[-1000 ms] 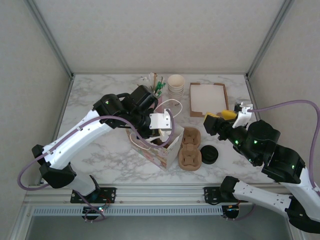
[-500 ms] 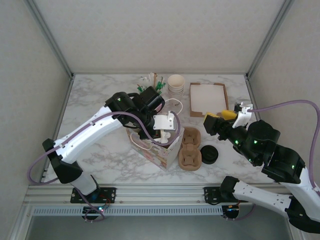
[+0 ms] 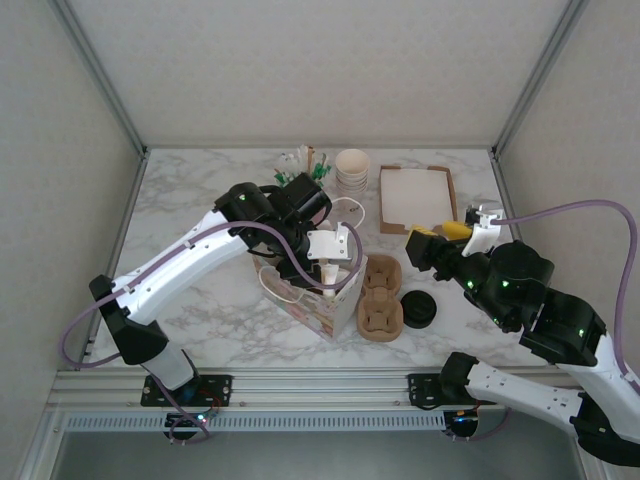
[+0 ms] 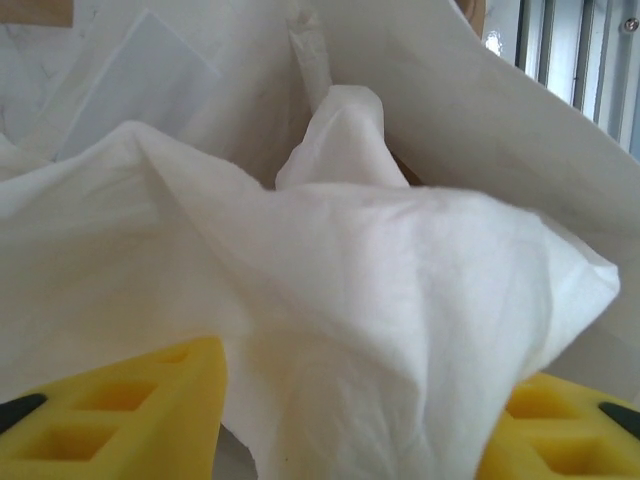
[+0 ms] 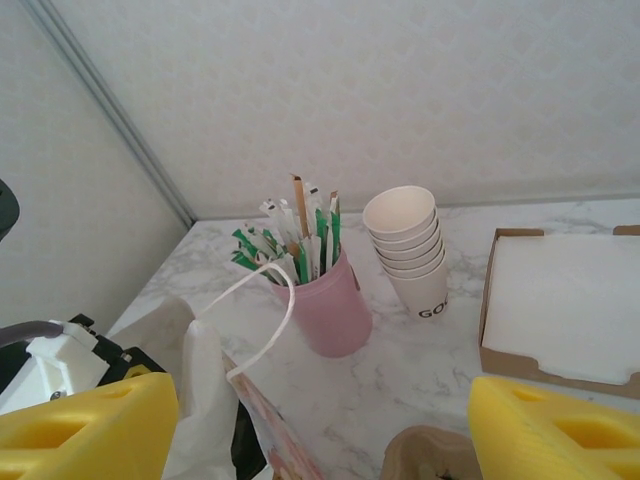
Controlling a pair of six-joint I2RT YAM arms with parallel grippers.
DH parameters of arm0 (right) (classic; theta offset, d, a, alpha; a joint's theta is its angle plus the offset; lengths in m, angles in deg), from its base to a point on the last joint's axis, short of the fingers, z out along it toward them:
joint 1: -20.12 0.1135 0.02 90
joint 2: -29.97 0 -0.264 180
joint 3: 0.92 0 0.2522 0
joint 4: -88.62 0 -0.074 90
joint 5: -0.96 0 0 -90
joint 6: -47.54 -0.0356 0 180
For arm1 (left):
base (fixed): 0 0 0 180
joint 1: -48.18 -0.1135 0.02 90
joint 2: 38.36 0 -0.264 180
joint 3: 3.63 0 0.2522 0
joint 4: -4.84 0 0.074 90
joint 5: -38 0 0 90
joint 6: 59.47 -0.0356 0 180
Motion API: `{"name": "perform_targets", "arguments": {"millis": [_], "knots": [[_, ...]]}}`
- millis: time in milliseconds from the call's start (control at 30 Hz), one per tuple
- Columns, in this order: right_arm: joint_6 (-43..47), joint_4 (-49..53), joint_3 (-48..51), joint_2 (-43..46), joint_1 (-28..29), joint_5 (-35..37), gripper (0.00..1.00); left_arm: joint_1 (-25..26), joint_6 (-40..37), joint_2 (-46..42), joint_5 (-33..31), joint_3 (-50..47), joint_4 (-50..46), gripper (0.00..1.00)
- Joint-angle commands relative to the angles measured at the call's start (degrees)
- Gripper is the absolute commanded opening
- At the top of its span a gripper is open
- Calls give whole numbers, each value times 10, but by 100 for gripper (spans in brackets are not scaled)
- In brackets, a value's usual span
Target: Pack the takeout coffee
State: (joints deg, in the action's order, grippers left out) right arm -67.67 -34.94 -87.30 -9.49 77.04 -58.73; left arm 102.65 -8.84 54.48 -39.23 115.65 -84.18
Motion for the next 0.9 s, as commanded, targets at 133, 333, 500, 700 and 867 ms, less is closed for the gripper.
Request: {"name": "perform_targets", "arguments": {"millis": [133,333,500,700,867], "knots": [[-13,-10,7,9,2,18,77,-5,22,-16,7,29,5,66],[-14,-11,9,9,2,18,77,-6,35,-47,-3,28,30,77],[-15,-11,8,10,2,21,77,-5,51,-72,-10,27,56,81],[-6,-9,10,9,2,43,77,-6,86,-115,-99,1,146,100],[25,-23,23,12,1,84,78,-26,134,-177,-142,-46,256,100]]}}
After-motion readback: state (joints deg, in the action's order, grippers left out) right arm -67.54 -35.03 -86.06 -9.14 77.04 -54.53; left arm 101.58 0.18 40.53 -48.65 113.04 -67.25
